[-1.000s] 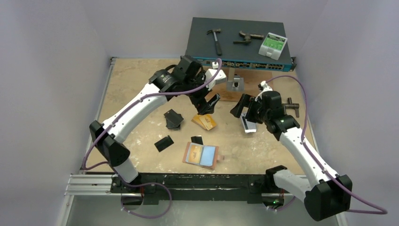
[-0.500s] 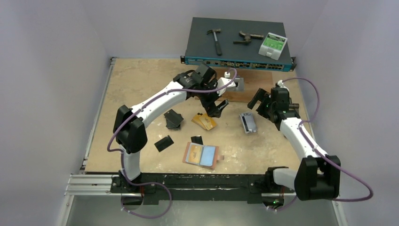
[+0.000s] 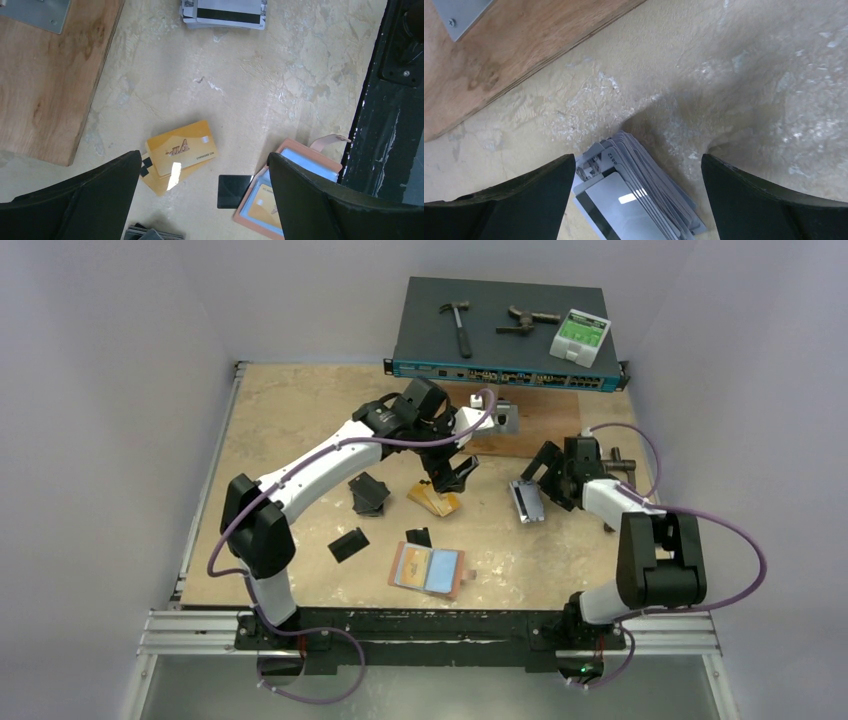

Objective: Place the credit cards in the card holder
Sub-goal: Pick up the credit card from the center of the board.

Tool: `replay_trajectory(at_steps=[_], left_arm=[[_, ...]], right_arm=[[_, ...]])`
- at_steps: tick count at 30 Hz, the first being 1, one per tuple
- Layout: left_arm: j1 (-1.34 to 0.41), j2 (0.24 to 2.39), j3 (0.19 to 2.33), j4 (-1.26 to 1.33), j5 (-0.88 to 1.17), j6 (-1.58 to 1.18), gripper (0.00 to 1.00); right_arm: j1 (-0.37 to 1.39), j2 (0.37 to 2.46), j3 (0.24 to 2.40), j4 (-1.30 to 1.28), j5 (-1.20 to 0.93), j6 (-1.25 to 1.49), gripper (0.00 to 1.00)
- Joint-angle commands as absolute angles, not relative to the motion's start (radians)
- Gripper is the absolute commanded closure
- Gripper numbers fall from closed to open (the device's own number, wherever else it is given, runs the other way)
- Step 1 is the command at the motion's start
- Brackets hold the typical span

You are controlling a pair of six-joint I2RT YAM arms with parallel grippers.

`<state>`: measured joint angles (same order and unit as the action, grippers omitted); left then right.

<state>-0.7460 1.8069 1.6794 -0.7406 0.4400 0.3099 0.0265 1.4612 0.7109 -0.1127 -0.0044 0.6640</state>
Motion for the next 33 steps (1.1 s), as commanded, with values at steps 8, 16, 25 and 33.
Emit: replay_trajectory(at_steps=[8, 16, 25, 33], left_arm=[[-0.739, 1.743, 1.664, -0.7, 0.434, 0.328, 0.01], [-0.739, 1.735, 1.658, -0.699, 0.433, 0.324, 0.01], [-0.738, 1.72, 1.622, -0.687, 0.416, 0.325, 0.0], [-0.729, 1.715, 1.593, -0.666, 0.407, 0.331, 0.0]], right_arm=[[0.024, 1.459, 0.58, 0.026, -0.161, 0.73, 0.01], [0.058, 1.353, 0.498, -0.038, -0.179, 0.762, 0.01], [0.177, 1.381, 0.504, -0.013, -0.185, 0.784, 0.01], [0.216, 1.455, 0.566, 0.002, -0.148, 0.76, 0.01]])
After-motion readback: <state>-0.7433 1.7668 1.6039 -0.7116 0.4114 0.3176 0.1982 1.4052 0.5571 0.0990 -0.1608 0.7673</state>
